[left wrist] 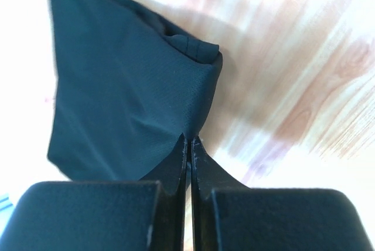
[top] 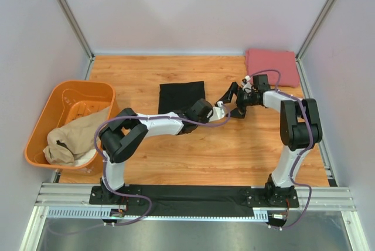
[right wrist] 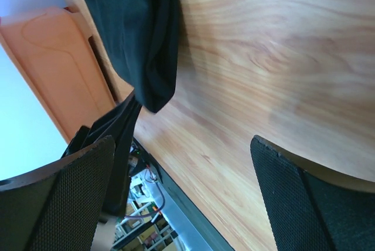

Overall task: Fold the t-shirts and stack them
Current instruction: Fold the tshirt, then neatly place the folded tshirt to the corner

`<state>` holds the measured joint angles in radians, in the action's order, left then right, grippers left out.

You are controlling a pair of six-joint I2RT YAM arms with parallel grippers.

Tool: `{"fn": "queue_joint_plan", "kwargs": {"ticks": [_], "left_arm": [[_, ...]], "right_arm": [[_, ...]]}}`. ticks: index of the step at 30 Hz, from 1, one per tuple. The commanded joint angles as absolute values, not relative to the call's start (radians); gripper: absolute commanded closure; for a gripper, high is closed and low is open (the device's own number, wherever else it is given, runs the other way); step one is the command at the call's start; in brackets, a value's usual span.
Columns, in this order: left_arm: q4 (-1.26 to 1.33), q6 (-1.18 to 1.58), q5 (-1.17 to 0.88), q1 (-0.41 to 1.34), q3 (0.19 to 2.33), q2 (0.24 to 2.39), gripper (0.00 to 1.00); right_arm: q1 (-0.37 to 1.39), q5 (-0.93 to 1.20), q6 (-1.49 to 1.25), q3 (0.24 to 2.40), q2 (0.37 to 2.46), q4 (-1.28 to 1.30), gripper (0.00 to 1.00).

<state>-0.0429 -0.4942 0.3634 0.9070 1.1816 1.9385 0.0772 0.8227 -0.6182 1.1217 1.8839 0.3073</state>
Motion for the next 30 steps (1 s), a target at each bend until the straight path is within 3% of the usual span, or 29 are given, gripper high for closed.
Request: {"fn": "queue_joint_plan", "kwargs": {"ticks": [1,13,30], "left_arm": [[-0.04,-0.433,0.322,0.888,1.181,1.829,1.0],[-0.104,-0.451,0.281,0.845,1.19,1.763,1.0],[-0.13,-0.426,0.256,0.821,1.23,1.732,1.0]], "right_arm": [[0.127,0.879,-0.689,1.199,1.916,0.218,0.0],[0.239,0.879,-0.845,1.43,2.135,0.143,0.0],[0.27,0.789,-0.896,1.539,2.278,0.129,0.19]]}}
